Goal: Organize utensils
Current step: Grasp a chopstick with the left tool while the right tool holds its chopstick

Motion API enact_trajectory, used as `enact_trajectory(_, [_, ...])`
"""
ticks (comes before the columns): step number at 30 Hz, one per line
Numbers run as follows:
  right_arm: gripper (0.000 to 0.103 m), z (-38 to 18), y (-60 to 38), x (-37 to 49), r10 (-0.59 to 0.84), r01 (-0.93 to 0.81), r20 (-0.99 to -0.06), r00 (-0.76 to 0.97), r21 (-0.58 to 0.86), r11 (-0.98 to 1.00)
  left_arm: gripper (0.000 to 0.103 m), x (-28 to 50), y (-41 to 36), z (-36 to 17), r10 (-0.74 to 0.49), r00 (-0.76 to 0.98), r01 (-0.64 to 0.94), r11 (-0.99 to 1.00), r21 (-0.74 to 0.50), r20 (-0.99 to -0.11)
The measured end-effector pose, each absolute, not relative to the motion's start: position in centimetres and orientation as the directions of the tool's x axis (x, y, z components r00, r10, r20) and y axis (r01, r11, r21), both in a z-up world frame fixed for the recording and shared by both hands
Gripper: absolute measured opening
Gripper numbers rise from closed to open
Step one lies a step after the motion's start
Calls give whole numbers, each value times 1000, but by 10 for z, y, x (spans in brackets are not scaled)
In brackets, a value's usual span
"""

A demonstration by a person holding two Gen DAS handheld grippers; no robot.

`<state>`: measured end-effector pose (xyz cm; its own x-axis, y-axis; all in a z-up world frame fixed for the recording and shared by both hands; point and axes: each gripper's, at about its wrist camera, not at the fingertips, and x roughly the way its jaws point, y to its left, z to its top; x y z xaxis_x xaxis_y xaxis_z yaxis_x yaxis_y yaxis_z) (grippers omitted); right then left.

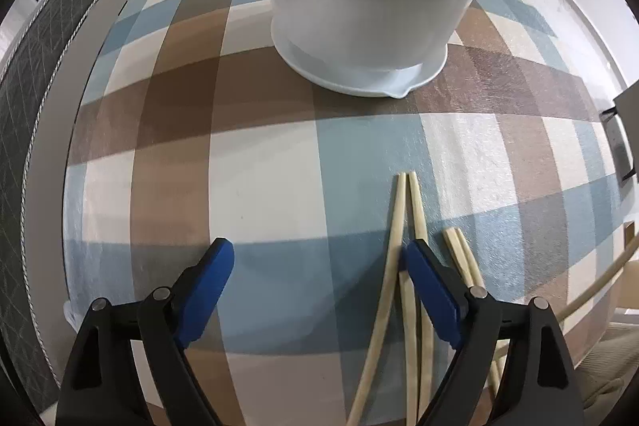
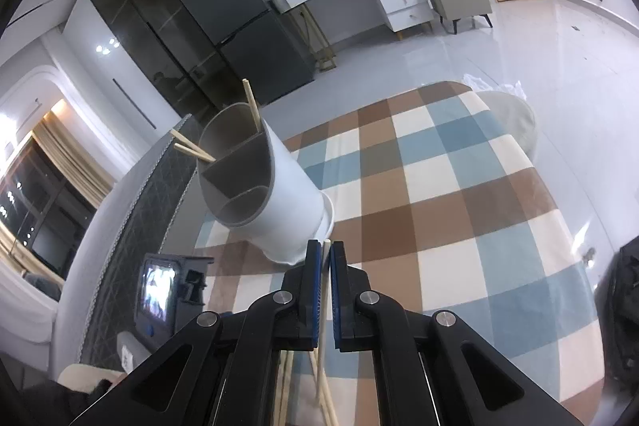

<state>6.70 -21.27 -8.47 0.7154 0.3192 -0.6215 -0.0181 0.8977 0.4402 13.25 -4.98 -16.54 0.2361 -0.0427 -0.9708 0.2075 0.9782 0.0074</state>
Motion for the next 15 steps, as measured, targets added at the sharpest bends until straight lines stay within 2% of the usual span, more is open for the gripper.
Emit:
enact_trajectory(4, [4, -88, -217, 71, 322, 5, -631, 706, 459, 888, 73, 140, -56, -163, -66, 239, 260, 966, -2, -969])
enact_trajectory(6, [4, -89, -218, 72, 322, 10, -633, 704, 462, 887, 58, 143, -61, -161, -89, 231, 290, 957, -19, -969])
enact_trajectory(7, [4, -89, -217, 73, 322, 9, -634, 703, 460, 888, 53, 143, -64, -161, -95, 229, 304, 952, -22, -969])
enact_trajectory(9, [4, -89, -216, 73, 320, 5, -634, 704, 455, 891, 32, 144, -71, -159, -105, 226, 341, 940, -23, -968])
enact_trajectory(10, [4, -89, -215, 73, 321, 3, -635, 703, 454, 891, 26, 144, -77, -157, -113, 220, 369, 929, -24, -969])
enact_trajectory(11, [4, -89, -215, 73, 323, 2, -635, 702, 455, 891, 13, 142, -83, -156, -122, 211, 397, 917, -29, -970])
enact_trajectory(12, [4, -89, -215, 73, 325, 1, -635, 701, 457, 890, 4, 141, -86, -156, -128, 205, 415, 909, -32, -970])
enact_trajectory(15, [4, -90, -215, 75, 331, -4, -637, 696, 458, 889, 1, 143, -86, -157, -153, 205, 426, 903, -53, -967])
